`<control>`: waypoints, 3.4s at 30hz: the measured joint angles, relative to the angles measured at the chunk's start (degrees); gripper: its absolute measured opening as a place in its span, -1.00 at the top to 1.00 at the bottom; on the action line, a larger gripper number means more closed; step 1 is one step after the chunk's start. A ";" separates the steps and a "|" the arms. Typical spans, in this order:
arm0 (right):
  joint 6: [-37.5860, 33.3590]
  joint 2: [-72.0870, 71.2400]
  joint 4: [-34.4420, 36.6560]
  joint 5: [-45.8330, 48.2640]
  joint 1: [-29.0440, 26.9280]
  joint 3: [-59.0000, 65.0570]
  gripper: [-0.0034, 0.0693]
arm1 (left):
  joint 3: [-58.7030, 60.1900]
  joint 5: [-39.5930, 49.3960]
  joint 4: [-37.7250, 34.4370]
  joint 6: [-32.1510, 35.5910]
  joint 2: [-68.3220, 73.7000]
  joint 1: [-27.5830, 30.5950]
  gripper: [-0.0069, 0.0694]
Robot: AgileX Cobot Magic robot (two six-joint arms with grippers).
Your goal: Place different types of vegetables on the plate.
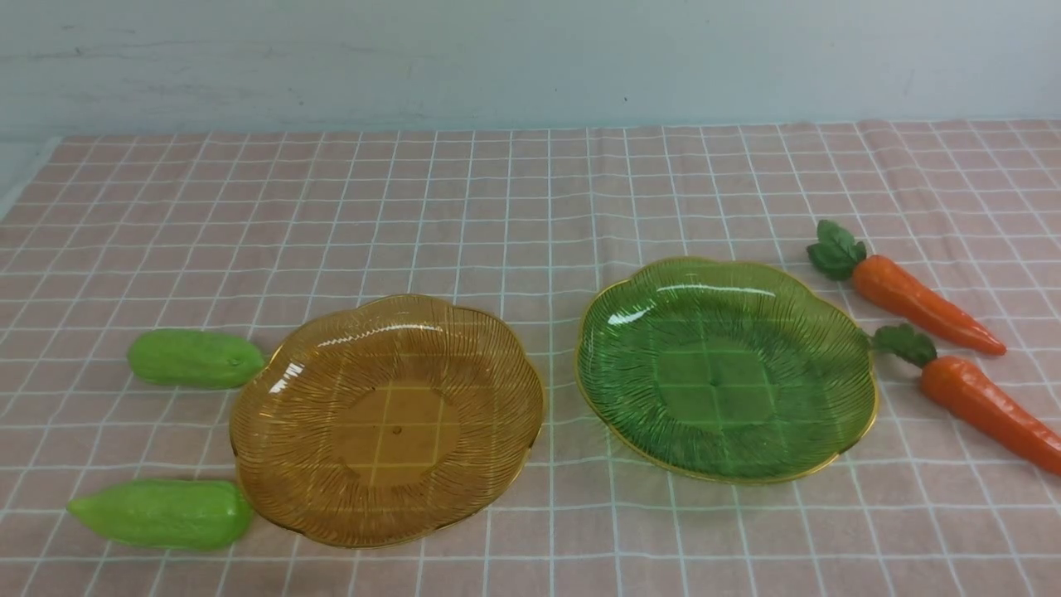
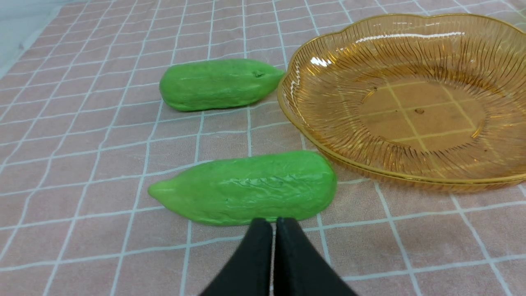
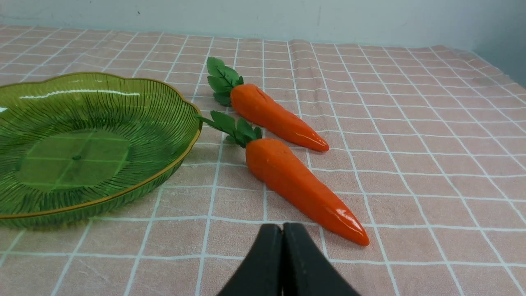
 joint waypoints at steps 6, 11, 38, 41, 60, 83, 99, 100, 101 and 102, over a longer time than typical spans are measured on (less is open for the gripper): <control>0.00 0.00 0.00 0.00 1.96 0.00 0.93 | 0.00 0.00 0.00 0.00 0.00 0.00 0.83; 0.00 0.00 0.00 0.00 1.97 0.00 0.93 | 0.00 0.00 0.00 0.00 0.00 0.00 0.83; 5.73 4.85 38.30 -12.02 3.50 -14.94 0.93 | 0.00 0.00 0.00 0.00 0.00 0.00 0.83; -0.20 15.14 30.89 -0.35 3.50 -26.57 0.93 | 0.00 0.00 0.00 0.00 0.00 0.00 0.83; 7.94 85.66 -7.08 40.92 2.17 -63.33 0.77 | 0.00 0.00 0.00 0.00 0.00 0.00 0.83; -2.18 118.42 -12.90 43.09 2.17 -80.85 -0.70 | 0.00 0.00 0.00 0.00 0.00 0.00 0.83; -7.68 103.48 8.08 47.67 4.00 -89.32 0.31 | 0.00 0.00 0.00 0.00 0.00 0.00 0.83; -9.30 102.95 11.40 47.89 5.35 -89.44 0.31 | 0.00 0.00 0.00 0.00 0.00 0.00 0.83; -10.71 102.95 13.90 47.94 7.02 -89.43 0.31 | 0.00 0.00 0.00 0.00 0.00 0.00 0.83; -11.79 103.50 15.48 47.85 8.86 -89.43 0.31 | 0.00 0.00 0.00 0.00 0.00 0.00 0.83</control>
